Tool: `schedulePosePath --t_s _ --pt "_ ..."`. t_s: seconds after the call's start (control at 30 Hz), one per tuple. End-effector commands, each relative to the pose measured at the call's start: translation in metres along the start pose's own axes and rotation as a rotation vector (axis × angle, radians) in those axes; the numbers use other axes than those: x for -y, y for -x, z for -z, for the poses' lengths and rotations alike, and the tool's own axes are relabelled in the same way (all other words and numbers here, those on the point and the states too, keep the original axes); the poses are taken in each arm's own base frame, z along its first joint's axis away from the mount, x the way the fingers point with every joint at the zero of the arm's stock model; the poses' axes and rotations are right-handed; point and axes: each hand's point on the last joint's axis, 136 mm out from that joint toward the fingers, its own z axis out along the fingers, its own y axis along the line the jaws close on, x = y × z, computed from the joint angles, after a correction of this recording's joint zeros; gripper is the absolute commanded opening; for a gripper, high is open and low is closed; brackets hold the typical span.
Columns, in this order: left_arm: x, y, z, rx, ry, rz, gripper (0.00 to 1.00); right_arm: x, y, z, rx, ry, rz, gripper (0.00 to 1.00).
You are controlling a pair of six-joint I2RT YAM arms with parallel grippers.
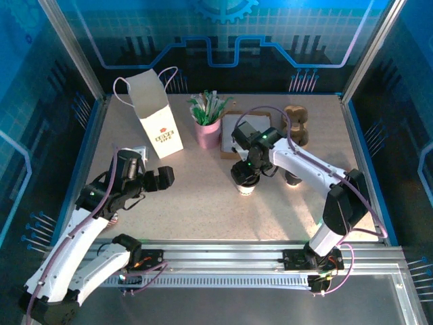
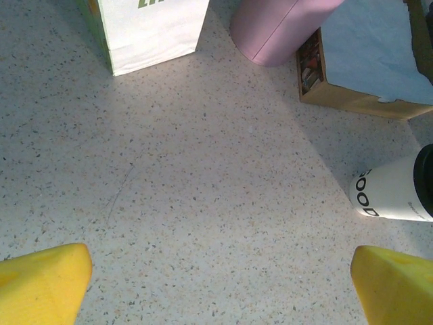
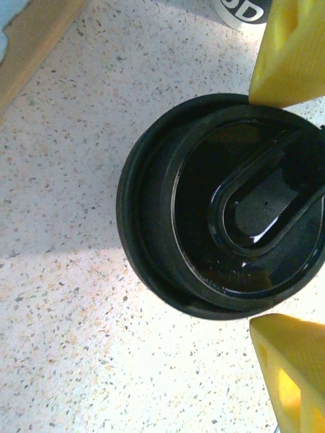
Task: Pack the takeout coffee
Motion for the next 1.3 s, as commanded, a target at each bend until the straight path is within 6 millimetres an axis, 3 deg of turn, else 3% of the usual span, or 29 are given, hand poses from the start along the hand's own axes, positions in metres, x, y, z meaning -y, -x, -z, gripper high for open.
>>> schedulePosePath --t_s 0.0,0.13,0.3,0.57,0.77,1.0,1.27 --pt "0.004 -0.003 -0.001 -0.019 -0.023 0.005 0.99 -0.006 0.009 0.025 0.06 0.004 0.034 0.81" --pt "0.007 -0.003 0.0 -0.028 -0.034 0.01 0.99 -0.007 0.014 0.036 0.079 -0.004 0.044 0.83" --pt "0.022 -0.003 0.001 -0.071 -0.065 0.012 0.99 -0.001 0.021 0.074 0.184 -0.021 0.01 0.82" --pt "0.085 -0.009 -0.018 -0.188 -0.103 -0.082 0.99 0.006 -0.003 0.105 0.338 0.057 -0.228 0.84" --pt "0.123 -0.014 -0.046 -0.297 -0.125 -0.101 0.98 -0.003 -0.032 0.094 0.438 0.217 -0.448 0.84" --pt "0.155 -0.023 -0.079 -0.391 -0.12 -0.134 0.98 -0.002 -0.06 0.061 0.538 0.307 -0.653 0.84" --pt "0.185 -0.034 -0.11 -0.45 -0.083 -0.206 0.98 0.0 -0.07 0.034 0.589 0.385 -0.801 0.83"
